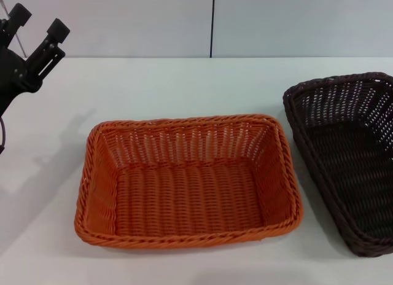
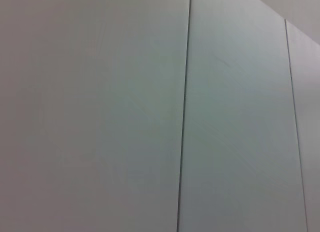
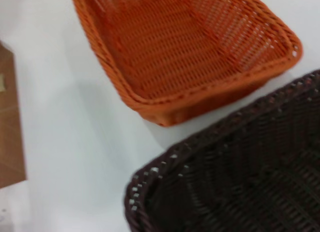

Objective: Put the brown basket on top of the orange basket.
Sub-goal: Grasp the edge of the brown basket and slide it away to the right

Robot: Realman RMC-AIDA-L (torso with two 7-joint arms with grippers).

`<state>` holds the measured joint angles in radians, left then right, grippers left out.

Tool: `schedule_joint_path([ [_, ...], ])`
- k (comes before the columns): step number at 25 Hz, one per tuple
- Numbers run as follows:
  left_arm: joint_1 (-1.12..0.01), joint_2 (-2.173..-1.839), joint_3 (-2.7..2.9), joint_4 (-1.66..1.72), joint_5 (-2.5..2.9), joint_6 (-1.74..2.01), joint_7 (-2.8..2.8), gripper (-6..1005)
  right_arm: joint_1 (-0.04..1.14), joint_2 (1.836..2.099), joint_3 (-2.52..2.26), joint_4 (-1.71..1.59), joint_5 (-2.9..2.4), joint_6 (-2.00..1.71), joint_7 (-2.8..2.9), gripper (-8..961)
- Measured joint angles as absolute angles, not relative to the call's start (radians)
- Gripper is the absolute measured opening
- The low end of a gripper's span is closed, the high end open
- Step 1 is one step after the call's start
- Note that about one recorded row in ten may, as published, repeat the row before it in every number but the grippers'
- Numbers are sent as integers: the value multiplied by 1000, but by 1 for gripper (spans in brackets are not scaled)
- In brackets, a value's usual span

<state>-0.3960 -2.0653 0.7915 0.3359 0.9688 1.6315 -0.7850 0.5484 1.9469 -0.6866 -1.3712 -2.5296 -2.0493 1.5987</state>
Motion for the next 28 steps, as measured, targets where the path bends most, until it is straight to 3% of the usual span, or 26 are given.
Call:
schedule_joint_path([
  [19,-389,-2064,791,327,968,1636,-783,827,545,2020,-816,-1334,-2657,-1979,1587,506],
  [28,-391,-2064,786,327,968,1636,-781,827,544,2031,-835,-1356,-2654,-2087,1586,507],
])
